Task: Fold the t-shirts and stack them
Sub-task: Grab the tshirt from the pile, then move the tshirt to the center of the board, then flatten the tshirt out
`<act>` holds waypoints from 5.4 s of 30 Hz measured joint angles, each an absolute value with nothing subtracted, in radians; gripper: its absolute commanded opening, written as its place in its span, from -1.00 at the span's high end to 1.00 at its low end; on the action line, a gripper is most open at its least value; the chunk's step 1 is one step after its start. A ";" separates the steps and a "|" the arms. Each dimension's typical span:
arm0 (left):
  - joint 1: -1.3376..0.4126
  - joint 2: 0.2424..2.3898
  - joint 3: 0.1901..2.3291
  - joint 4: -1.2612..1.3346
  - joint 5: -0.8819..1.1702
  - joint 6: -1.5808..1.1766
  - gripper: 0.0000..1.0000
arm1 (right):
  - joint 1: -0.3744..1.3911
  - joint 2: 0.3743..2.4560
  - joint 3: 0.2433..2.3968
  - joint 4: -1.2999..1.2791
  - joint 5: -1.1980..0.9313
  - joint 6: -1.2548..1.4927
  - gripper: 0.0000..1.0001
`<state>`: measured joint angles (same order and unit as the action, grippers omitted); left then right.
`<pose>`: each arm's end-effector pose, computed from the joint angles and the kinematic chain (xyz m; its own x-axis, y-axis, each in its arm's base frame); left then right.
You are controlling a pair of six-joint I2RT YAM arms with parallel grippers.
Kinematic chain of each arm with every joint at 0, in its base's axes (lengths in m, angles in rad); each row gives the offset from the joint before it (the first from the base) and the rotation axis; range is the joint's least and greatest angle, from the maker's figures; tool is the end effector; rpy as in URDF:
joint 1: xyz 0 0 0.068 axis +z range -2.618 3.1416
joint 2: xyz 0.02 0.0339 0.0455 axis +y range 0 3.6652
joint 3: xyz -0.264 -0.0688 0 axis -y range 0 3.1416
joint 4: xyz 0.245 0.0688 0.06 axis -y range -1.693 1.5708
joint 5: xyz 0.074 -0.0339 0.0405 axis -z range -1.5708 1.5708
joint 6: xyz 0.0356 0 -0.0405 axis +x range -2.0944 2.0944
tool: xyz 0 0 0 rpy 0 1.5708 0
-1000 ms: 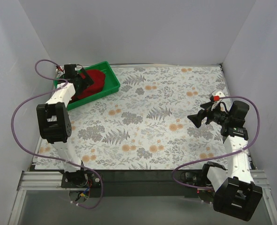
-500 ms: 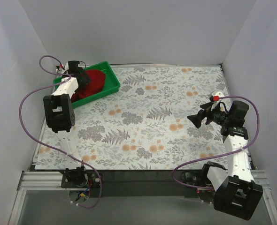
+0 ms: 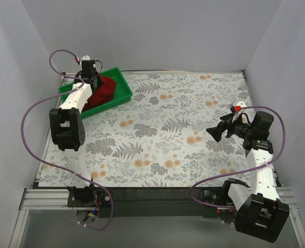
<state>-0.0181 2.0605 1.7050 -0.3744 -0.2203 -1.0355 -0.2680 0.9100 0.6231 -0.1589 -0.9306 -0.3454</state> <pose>0.4758 -0.0008 0.2449 -0.2152 -0.8356 -0.5055 -0.6475 0.5096 -0.5667 0.1965 -0.0243 0.2691 -0.2085 -0.1525 -0.9661 -0.6485 0.7610 0.0199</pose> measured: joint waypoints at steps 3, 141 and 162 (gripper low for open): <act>-0.064 1.922 1.679 -0.326 -0.180 -1.016 1.00 | -0.268 0.910 0.623 -0.159 -0.931 -0.347 -0.96; -0.880 0.951 0.464 0.064 -0.318 -1.428 -0.76 | 0.429 1.261 0.918 -0.396 0.193 -0.136 0.97; -0.683 1.579 0.870 0.149 0.053 -1.268 -0.48 | 0.196 0.830 0.573 -0.542 -0.138 -0.746 0.97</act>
<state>-0.6830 1.5791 0.8703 0.1490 0.0528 -1.2682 0.1963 0.8299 0.5732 -0.5419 -0.1383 -0.7456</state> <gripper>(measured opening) 0.741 0.020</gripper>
